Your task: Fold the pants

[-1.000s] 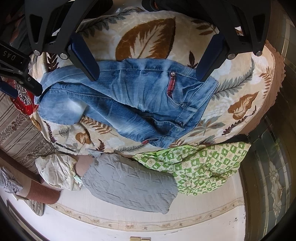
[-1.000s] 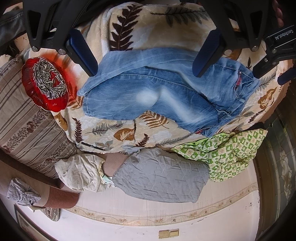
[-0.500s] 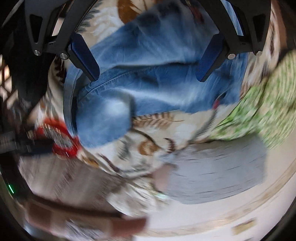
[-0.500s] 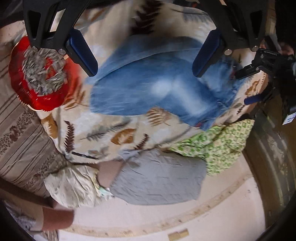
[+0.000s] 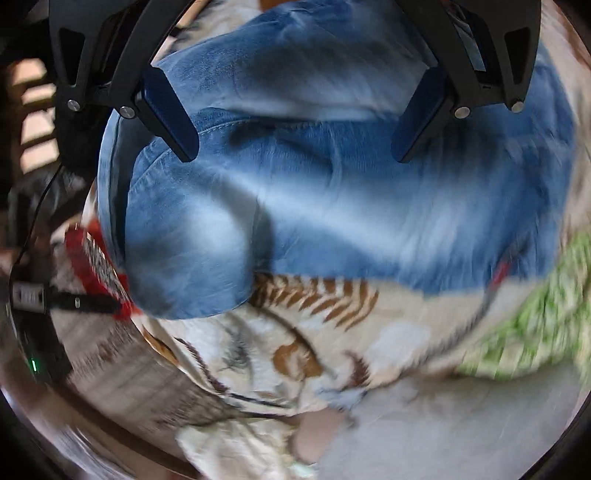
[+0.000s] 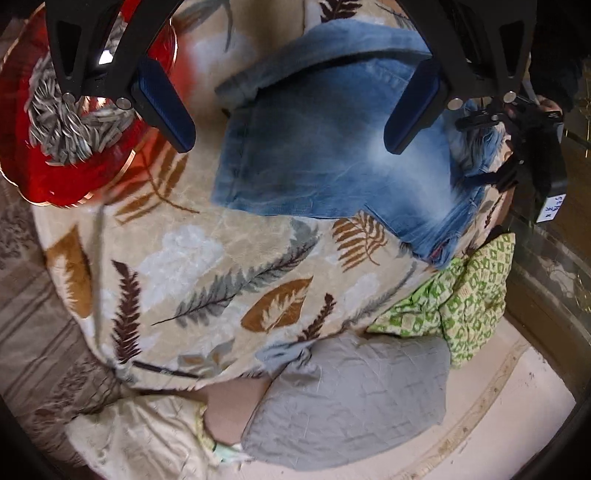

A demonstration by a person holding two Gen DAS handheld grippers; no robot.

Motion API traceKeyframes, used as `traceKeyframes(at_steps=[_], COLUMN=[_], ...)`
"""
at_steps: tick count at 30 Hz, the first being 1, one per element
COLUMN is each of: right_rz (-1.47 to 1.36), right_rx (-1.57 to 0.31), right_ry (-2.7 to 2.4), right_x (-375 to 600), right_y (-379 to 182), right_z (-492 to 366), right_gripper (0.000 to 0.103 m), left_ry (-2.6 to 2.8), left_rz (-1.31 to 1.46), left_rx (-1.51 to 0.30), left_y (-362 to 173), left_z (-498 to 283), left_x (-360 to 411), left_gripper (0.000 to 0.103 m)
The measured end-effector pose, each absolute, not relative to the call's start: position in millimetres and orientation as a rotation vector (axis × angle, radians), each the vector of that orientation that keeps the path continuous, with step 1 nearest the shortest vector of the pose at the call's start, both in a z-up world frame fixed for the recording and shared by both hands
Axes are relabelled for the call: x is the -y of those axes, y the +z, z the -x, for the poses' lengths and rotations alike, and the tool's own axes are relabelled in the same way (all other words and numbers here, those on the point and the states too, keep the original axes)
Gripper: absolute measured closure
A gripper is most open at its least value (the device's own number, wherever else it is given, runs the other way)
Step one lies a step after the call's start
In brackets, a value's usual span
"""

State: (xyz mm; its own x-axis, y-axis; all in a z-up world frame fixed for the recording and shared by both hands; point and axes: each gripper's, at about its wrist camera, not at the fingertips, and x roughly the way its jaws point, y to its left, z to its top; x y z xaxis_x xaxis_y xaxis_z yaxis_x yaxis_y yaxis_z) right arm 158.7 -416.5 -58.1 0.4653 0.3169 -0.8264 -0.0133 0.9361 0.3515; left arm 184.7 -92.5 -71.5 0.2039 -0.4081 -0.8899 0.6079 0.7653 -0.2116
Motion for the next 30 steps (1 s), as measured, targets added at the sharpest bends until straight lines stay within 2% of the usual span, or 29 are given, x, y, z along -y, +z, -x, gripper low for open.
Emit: traceKeyframes(at_steps=[5,6,7,8,9,10,11,12,13,15,21,30], right_rz=[-0.342,-0.35,-0.357,-0.363,-0.36,-0.358,-0.361,-0.362,-0.352,-0.298,-0.216,-0.121], right_rx=[-1.135,-1.147,-1.154,-1.161,-1.166,-1.172,-1.178,-1.182,-1.179,-1.163,-1.075,-0.844], right_ry=[0.228,0.228,0.232,0.235,0.238,0.251,0.266,0.275,0.287,0.303,0.32,0.235], right_x=[412,411,410,409,408,405,404,402,399,389,376,386], right_y=[-84,-89,-91,-95,-98,-100,-101,-101,-100,-94,-55,55], right_z=[-180,-184,-186,-190,-192,-194,-194,-194,-193,-190,-182,-231], right_gripper=[0.003,0.009,0.018,0.022,0.032,0.046,0.057,0.074,0.084,0.097,0.098,0.1], left_ry=[-0.624,-0.599,-0.565,-0.54,-0.52,-0.496,-0.48,-0.49,-0.504,-0.511,-0.56,-0.547], left_rz=[0.012,0.035,0.044,0.041,0.032,0.014,-0.006,-0.007,0.003,0.001,0.069,0.281], left_rx=[-1.28,-1.293,-1.308,-1.318,-1.325,-1.33,-1.331,-1.336,-1.344,-1.336,-1.232,-0.948], left_y=[-93,-97,-100,-102,-104,-106,-107,-108,-109,-108,-79,-4], left_z=[-204,-207,-208,-209,-209,-209,-208,-208,-207,-205,-202,-248], left_x=[92,94,95,96,97,98,98,98,98,98,83,78], left_gripper=[0.0,0.0,0.005,0.011,0.025,0.041,0.052,0.073,0.089,0.095,0.099,0.099])
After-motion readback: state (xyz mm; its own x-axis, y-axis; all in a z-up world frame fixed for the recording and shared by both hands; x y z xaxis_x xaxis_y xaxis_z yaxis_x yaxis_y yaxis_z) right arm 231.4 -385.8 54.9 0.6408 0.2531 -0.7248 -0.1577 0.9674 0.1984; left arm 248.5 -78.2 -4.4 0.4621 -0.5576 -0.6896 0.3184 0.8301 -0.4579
